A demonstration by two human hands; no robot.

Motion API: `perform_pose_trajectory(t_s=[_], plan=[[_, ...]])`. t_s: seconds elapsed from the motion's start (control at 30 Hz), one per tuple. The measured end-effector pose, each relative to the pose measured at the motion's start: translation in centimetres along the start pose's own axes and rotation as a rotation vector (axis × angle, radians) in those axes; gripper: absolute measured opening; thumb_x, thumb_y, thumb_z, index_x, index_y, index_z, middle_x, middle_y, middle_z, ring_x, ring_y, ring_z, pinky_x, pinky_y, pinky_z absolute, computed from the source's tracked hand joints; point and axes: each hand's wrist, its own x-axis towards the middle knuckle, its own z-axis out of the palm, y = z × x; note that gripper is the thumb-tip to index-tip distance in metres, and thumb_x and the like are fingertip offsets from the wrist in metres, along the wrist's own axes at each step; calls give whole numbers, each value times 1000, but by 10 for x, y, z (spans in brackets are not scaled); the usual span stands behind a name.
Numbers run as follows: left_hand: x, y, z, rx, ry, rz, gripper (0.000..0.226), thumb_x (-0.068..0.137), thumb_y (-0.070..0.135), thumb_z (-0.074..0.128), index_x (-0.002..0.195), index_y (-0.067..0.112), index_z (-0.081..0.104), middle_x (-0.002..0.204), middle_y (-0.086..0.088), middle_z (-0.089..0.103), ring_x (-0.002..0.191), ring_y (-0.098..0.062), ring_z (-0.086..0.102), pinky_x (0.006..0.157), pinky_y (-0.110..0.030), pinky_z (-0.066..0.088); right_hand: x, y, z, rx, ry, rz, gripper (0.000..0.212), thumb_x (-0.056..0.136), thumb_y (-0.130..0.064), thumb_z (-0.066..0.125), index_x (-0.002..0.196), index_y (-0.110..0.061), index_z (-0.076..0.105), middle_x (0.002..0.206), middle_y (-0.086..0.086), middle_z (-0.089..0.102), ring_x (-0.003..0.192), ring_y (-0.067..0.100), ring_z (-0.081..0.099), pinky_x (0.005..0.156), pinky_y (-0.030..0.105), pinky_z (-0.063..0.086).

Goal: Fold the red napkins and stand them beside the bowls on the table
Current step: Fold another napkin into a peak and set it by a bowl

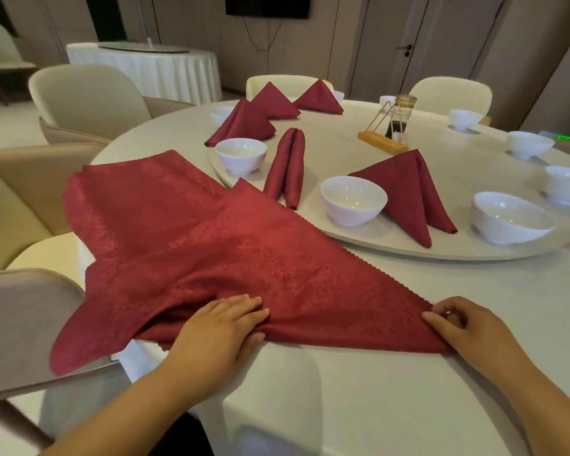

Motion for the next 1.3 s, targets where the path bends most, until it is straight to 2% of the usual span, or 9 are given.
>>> perform_pose_trajectory(t_s=[0.2, 0.33, 0.47, 0.53, 0.6, 0.77, 1.0, 1.17, 1.3], plan=[[-7, 13, -7, -77, 114, 47, 72, 99, 43, 9, 79, 22, 74, 84, 9, 72, 74, -9, 68, 74, -22, 36, -5, 4, -12, -23, -46, 3, 27, 86, -10, 60, 60, -12, 56, 55, -2, 52, 58, 13, 48, 54, 21, 33], [-12, 21, -15, -137, 81, 56, 62, 95, 57, 11, 118, 24, 57, 116, 0, 65, 109, -13, 51, 91, -25, 30, -2, 9, -18, 25, -2, 19, 25, 87, -11, 59, 63, -7, 57, 62, 5, 58, 61, 17, 50, 56, 25, 35], [15, 4, -16, -115, -142, -294, 106, 61, 83, -18, 146, 29, 19, 154, 2, 15, 142, -13, 12, 111, -25, 2, 4, 7, -12, 23, -2, -3, 23, 89, -13, 55, 67, -8, 54, 67, 11, 58, 62, 22, 49, 58, 29, 35], [25, -12, -11, -58, -285, -402, 77, 83, 72, 5, 147, 28, 8, 156, 3, 2, 143, -13, -1, 113, -29, -2, 8, 6, -9, 9, 10, -12, 23, 91, -15, 52, 69, -11, 51, 67, 8, 57, 62, 20, 48, 58, 30, 35], [31, -21, -9, -19, -335, -415, 63, 95, 55, 22, 148, 26, 4, 156, 1, -1, 143, -14, -3, 113, -31, -2, 13, 5, -5, -70, 11, -14, 22, 93, -20, 49, 72, -14, 50, 71, 6, 59, 66, 21, 51, 60, 31, 36], [38, -31, -8, -4, -366, -401, 64, 94, 54, 25, 148, 27, 1, 156, 1, -4, 143, -13, -5, 113, -30, -3, 19, 4, 4, -295, 7, -14, 19, 94, -27, 46, 78, -17, 50, 77, 2, 61, 75, 23, 54, 61, 29, 36], [42, -33, -8, 10, -350, -393, 66, 93, 58, 22, 147, 28, -1, 156, 2, -5, 143, -13, -5, 113, -30, -4, 13, 12, 3, -115, 117, -14, 24, 87, -18, 59, 66, -27, 50, 64, -4, 58, 62, 14, 51, 53, 25, 33], [39, -32, -7, -3, -305, -422, 110, 46, 72, -15, 147, 31, 3, 156, 6, -1, 143, -10, -2, 113, -30, -2, 13, 14, 3, 22, 173, -15, 20, 85, -21, 62, 70, -29, 52, 69, -1, 60, 68, 19, 54, 58, 30, 35], [38, -32, -5, -11, -278, -448, 112, 44, 72, -16, 147, 32, 4, 156, 6, 1, 143, -10, -2, 114, -30, -2, 12, 15, 6, 21, 218, -14, 9, 84, -15, 63, 84, -21, 56, 71, 1, 57, 75, 25, 51, 65, 31, 33]])
